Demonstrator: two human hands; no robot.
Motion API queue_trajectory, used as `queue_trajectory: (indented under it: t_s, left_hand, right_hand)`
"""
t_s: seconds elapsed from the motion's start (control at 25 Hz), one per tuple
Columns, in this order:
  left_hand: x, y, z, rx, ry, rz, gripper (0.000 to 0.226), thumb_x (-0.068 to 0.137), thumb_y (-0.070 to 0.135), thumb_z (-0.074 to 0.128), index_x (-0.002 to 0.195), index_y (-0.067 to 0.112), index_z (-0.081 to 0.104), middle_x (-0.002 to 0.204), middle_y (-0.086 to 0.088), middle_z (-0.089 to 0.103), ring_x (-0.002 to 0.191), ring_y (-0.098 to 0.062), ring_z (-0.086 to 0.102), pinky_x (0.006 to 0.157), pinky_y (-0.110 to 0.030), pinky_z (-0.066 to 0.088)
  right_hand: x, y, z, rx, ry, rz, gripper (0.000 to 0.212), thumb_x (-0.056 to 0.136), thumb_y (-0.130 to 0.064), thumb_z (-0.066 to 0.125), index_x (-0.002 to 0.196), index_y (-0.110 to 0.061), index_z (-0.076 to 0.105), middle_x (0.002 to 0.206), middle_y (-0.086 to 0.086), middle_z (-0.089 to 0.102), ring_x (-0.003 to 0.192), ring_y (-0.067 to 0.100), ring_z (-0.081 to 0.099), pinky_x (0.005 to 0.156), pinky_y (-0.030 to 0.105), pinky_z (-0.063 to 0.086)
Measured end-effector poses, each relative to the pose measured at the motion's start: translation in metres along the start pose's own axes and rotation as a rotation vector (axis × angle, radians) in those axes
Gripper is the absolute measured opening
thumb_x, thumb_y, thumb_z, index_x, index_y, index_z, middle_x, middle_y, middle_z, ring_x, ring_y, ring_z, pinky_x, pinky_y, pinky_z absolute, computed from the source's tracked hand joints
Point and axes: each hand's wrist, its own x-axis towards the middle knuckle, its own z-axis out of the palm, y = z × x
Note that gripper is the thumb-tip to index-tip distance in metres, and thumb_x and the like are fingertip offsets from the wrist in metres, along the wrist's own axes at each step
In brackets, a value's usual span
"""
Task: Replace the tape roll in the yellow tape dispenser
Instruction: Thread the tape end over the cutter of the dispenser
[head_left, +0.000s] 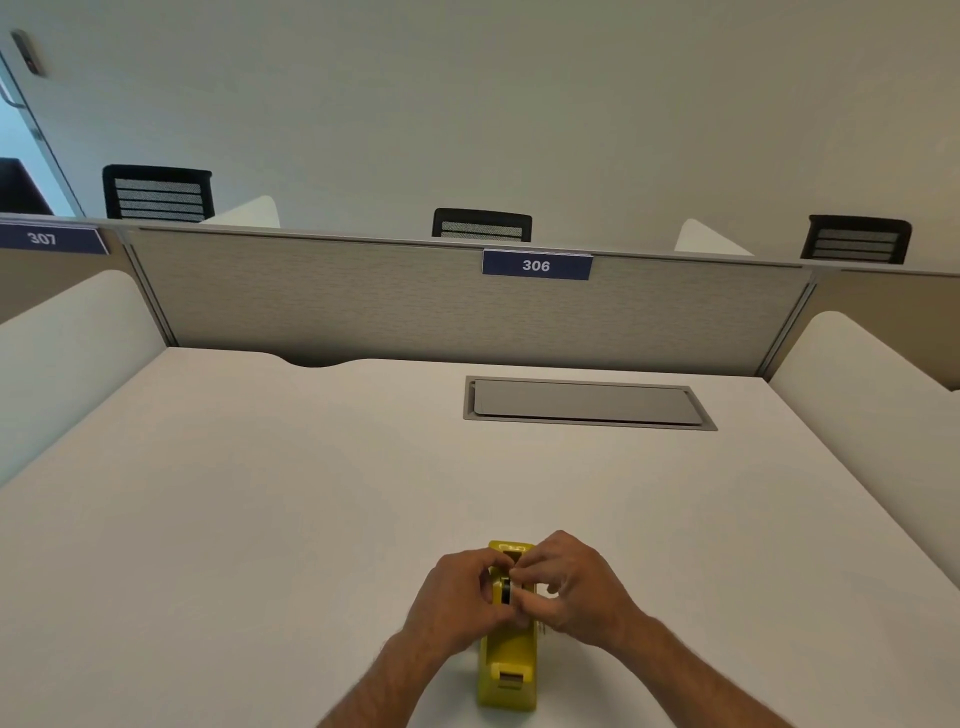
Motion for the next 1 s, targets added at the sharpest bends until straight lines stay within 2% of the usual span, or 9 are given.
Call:
queue_trajectory:
  t_s: [0.16,0.36,0.52,0.64,0.76,1.0]
  left_hand:
    - [0.0006,-0.0003,-0.0005,-0.002,-0.011,-0.009,0.068,0.053,0.058,0.082,0.115,0.037,0.064,0.093,0.016,0.065,0.079,-0.003,0.058,0.069,-0.015,0.046]
    - [-0.0005,0.0000,-0.0012,0.003,0.005,0.018,0.061,0.060,0.055,0.081,0.116,0.036,0.064,0.092,0.018,0.061,0.076,-0.003,0.054,0.071,-0.014,0.044]
    - [-0.0003,0.0005,-0.0012,0.004,0.007,0.014,0.063,0.061,0.054,0.082,0.118,0.035,0.064,0.092,0.018,0.060,0.078,-0.004,0.054,0.071,-0.015,0.043]
    - [0.0000,0.0006,-0.0016,0.007,-0.003,0.003,0.066,0.057,0.054,0.084,0.117,0.036,0.063,0.092,0.018,0.061,0.079,-0.003,0.055,0.069,-0.015,0.044]
    - [-0.0005,0.0010,-0.0013,0.016,0.003,0.012,0.062,0.061,0.054,0.081,0.117,0.035,0.064,0.088,0.019,0.059,0.075,-0.002,0.054,0.068,-0.014,0.041]
    - [0.0003,0.0005,-0.0003,0.014,-0.006,-0.004,0.068,0.056,0.057,0.083,0.118,0.036,0.063,0.096,0.017,0.063,0.084,-0.004,0.058,0.074,-0.016,0.047]
  right_hand:
    - [0.0023,-0.0006,-0.0025,0.001,0.004,-0.009,0.014,0.082,-0.032,0.072,0.092,-0.027,0.081,0.091,-0.012,0.077,0.087,0.007,0.060,0.067,0.027,0.055]
    - [-0.0018,-0.0022,0.0006,-0.019,0.002,-0.005,0.032,0.074,-0.045,0.069,0.100,-0.028,0.077,0.093,-0.013,0.075,0.087,0.003,0.056,0.060,0.017,0.052]
    - [-0.0013,-0.0004,0.0003,0.017,-0.003,0.024,0.029,0.078,-0.043,0.069,0.100,-0.027,0.079,0.095,-0.011,0.074,0.091,0.004,0.057,0.063,0.025,0.057]
    - [0.0007,0.0003,-0.0008,0.000,-0.002,0.000,0.022,0.083,-0.039,0.068,0.097,-0.027,0.080,0.092,-0.011,0.075,0.089,0.004,0.058,0.065,0.026,0.056]
    - [-0.0001,-0.0001,0.0005,-0.005,-0.014,0.009,0.028,0.081,-0.045,0.067,0.100,-0.029,0.078,0.095,-0.013,0.073,0.091,0.003,0.056,0.064,0.025,0.057]
    - [0.0015,-0.0025,-0.0009,-0.003,-0.003,-0.013,0.024,0.085,-0.041,0.065,0.095,-0.026,0.080,0.092,-0.010,0.075,0.089,0.004,0.058,0.068,0.025,0.055]
